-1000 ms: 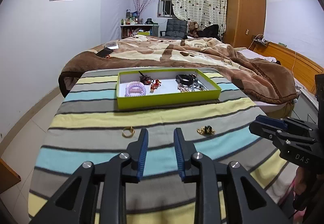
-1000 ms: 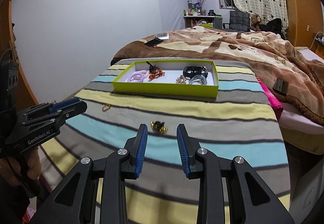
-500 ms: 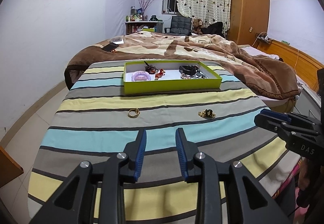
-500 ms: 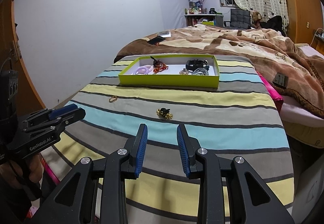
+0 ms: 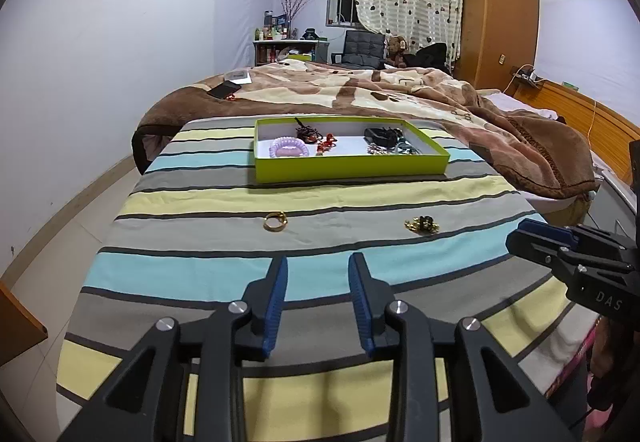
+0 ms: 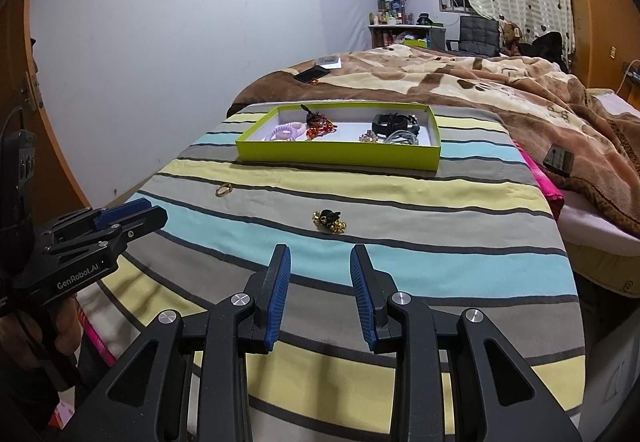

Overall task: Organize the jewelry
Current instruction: 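Grasp the gold bell charm with the right gripper while the left grasps the gold ring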

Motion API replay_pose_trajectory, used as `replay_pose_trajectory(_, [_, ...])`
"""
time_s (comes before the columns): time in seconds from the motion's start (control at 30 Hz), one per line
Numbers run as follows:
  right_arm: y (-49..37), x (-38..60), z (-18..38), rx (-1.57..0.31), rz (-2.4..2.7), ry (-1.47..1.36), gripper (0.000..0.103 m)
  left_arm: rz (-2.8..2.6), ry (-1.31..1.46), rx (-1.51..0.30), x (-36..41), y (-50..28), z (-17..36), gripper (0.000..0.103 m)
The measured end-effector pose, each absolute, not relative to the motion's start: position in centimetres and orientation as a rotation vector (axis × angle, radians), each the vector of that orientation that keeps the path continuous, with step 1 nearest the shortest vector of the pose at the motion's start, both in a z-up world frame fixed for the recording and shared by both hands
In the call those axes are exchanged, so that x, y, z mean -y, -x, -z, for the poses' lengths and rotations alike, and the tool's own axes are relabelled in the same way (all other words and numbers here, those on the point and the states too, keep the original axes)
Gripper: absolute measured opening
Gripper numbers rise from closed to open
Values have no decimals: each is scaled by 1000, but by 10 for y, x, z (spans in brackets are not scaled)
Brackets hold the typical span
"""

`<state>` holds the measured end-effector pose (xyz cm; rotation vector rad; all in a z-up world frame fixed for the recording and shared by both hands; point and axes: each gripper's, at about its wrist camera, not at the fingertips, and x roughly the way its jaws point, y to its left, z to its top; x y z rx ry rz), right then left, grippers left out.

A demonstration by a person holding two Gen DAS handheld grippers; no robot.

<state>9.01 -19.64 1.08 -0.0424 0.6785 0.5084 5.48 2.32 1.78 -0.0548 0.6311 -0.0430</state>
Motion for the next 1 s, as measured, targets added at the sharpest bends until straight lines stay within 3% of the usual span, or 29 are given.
replay_pose_trajectory(0.57, [-124,171,4,-739,-528,92,33,25,56,-700,-49,-98,-8,40])
replay_pose_trajectory(1.0, [-163,150,23,-855,-507,150,33,39,67,-869,-56,-151,12,40])
